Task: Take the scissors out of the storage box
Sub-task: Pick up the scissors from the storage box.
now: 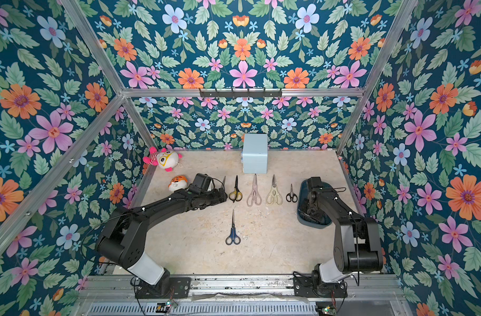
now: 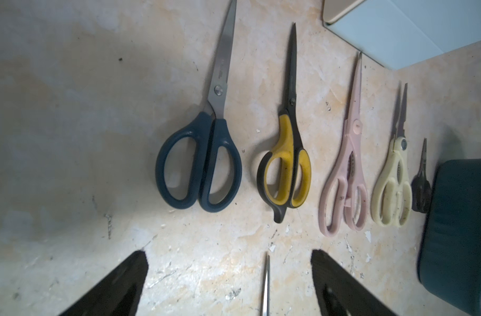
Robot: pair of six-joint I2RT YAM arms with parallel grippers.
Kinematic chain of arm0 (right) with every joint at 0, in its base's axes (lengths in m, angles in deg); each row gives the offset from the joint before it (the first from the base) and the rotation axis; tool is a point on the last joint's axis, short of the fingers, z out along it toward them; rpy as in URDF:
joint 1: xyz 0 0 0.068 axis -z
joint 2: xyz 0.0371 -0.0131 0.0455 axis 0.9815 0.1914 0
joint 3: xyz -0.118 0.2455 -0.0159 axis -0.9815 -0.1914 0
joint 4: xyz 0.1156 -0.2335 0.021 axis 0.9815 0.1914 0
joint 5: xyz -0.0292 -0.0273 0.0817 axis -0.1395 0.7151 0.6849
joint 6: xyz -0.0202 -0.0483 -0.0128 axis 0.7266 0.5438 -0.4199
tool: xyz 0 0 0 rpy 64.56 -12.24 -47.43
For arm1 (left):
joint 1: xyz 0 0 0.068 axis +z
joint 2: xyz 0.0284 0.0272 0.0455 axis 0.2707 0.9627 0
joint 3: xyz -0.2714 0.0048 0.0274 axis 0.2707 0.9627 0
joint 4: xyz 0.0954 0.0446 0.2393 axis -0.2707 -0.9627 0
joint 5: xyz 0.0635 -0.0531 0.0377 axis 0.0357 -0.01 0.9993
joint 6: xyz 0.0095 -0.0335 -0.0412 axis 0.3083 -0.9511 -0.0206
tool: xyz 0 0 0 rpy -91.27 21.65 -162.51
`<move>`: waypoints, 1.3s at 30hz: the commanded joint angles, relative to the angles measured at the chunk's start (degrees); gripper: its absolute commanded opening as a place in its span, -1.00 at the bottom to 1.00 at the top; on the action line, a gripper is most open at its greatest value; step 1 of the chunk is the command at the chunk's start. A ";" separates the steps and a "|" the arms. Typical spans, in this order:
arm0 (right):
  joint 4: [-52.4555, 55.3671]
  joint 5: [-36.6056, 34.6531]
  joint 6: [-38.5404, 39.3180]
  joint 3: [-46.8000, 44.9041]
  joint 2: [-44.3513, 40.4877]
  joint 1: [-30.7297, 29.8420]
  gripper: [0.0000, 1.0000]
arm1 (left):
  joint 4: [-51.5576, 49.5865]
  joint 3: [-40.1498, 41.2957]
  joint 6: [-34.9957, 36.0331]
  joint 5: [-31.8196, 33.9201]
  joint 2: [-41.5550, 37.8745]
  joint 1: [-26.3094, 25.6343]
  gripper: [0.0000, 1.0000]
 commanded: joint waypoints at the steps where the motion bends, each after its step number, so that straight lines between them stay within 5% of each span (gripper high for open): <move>1: -1.55 0.10 0.81 0.80 1.83 -0.01 -0.35 | -1.02 -0.90 0.80 1.03 1.05 0.06 0.95; 20: -1.57 -2.52 0.69 10.78 7.35 2.48 -0.37 | -4.14 -1.80 1.64 3.54 1.11 0.06 0.96; 30: -1.02 2.72 4.55 9.03 5.17 2.54 -0.34 | -3.98 -2.31 1.81 3.42 1.89 0.05 0.96; 39: 0.37 0.03 8.29 7.89 6.31 2.48 -0.36 | -3.65 -1.31 1.55 3.76 1.57 0.06 0.96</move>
